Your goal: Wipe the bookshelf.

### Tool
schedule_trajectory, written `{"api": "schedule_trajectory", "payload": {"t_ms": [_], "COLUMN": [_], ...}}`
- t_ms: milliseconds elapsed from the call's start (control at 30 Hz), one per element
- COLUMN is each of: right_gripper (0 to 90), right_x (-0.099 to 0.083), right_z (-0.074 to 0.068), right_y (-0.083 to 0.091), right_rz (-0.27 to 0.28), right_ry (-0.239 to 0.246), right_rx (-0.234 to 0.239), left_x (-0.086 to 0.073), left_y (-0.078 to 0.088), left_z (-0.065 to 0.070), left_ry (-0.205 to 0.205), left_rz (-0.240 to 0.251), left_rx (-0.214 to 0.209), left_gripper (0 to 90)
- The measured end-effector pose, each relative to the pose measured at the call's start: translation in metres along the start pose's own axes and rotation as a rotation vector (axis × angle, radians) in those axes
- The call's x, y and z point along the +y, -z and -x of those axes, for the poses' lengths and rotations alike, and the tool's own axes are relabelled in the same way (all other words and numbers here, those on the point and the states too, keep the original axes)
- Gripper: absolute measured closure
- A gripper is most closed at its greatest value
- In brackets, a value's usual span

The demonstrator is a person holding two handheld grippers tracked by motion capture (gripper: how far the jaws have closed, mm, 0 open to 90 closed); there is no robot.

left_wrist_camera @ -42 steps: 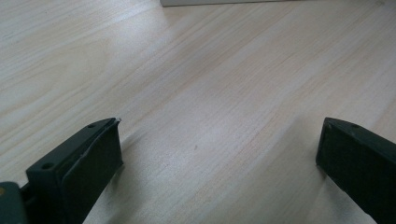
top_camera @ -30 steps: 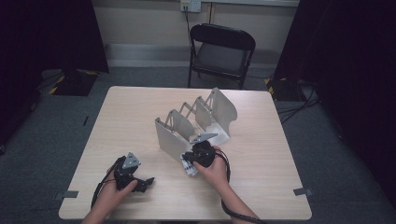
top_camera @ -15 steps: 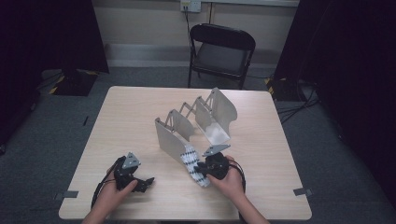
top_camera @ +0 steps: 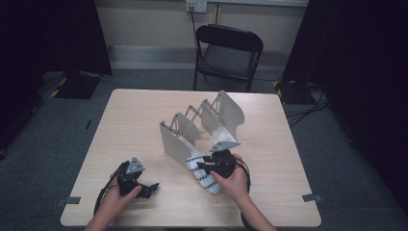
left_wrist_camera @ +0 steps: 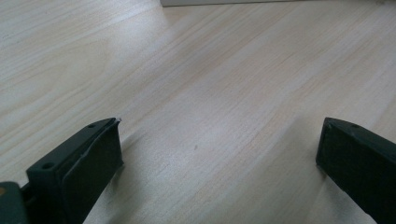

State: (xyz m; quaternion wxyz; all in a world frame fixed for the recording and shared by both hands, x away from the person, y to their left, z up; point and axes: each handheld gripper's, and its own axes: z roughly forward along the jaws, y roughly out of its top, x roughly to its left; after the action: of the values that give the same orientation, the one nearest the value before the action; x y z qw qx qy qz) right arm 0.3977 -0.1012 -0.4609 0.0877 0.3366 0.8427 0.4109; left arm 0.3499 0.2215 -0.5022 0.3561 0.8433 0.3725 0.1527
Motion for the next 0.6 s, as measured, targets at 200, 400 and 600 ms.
{"api": "schedule_trajectory", "payload": {"t_ms": [200, 400, 600], "right_gripper": [69.7, 70.5, 65.1], "right_x": [-0.016, -0.03, -0.047], "right_z": [-0.006, -0.007, -0.003], "right_y": [-0.016, 0.003, 0.025], "right_rz": [-0.049, -0.073, -0.074], "right_ry": [0.043, 0.073, 0.04], "right_rx": [0.025, 0.03, 0.039], "left_x": [0.0, 0.0, 0.0], "left_y": [0.0, 0.0, 0.0], "left_z": [0.0, 0.0, 0.0], "left_ry": [0.0, 0.0, 0.0], "left_rz": [0.0, 0.0, 0.0], "left_rx": [0.0, 0.0, 0.0], "left_gripper": [0.0, 0.0, 0.0]}}
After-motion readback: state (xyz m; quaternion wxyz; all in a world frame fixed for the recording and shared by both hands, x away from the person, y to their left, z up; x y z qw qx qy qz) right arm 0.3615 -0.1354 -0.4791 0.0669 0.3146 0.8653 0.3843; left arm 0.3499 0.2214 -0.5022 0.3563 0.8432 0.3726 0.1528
